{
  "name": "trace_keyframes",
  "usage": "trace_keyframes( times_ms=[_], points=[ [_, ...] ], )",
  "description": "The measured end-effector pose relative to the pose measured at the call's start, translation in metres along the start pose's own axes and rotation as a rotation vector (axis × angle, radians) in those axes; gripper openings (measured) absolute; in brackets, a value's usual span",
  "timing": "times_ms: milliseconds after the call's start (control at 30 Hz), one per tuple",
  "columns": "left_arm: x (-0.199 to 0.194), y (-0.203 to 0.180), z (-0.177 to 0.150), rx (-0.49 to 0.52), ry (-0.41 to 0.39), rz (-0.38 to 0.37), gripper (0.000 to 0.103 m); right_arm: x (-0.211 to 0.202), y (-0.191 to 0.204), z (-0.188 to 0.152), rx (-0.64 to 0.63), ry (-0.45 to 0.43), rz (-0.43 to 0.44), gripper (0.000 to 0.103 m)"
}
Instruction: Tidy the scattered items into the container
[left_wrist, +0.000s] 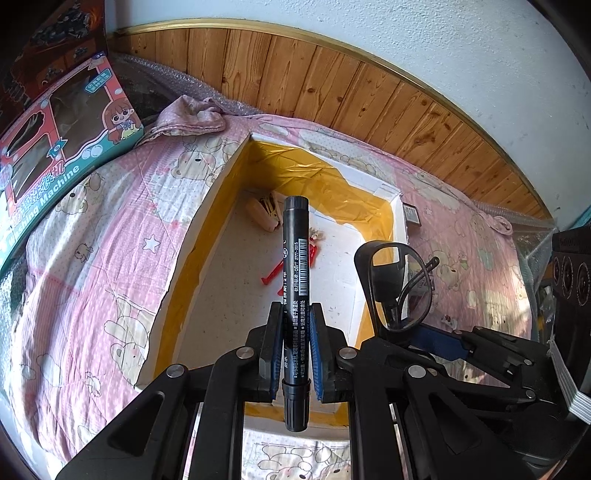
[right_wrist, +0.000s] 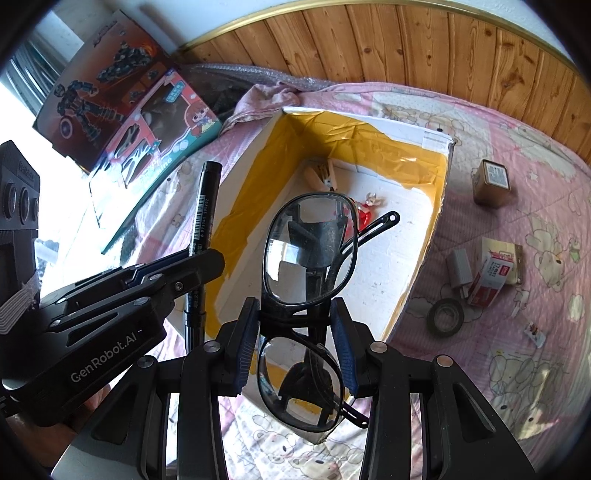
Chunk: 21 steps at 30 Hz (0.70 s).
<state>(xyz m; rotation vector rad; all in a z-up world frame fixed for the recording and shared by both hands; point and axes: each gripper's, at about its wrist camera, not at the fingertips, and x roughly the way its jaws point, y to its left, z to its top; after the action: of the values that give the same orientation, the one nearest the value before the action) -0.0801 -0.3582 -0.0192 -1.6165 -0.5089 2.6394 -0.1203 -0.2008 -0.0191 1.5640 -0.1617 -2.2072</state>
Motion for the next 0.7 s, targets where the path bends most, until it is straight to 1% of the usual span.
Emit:
trace_keyframes(
  times_ms=[267,700],
  points=[
    [0.006,0.005,0.008,-0.004,0.008,0.003,0.014,0.002,0.001,0.004,-0.001,0.000,-0.001,0.041],
    [0.025,0.009,0.021,0.015,0.037,0.017,0.014,0.015,-0.010,0.028,0.020,0.000,-0.004,0.041]
  ],
)
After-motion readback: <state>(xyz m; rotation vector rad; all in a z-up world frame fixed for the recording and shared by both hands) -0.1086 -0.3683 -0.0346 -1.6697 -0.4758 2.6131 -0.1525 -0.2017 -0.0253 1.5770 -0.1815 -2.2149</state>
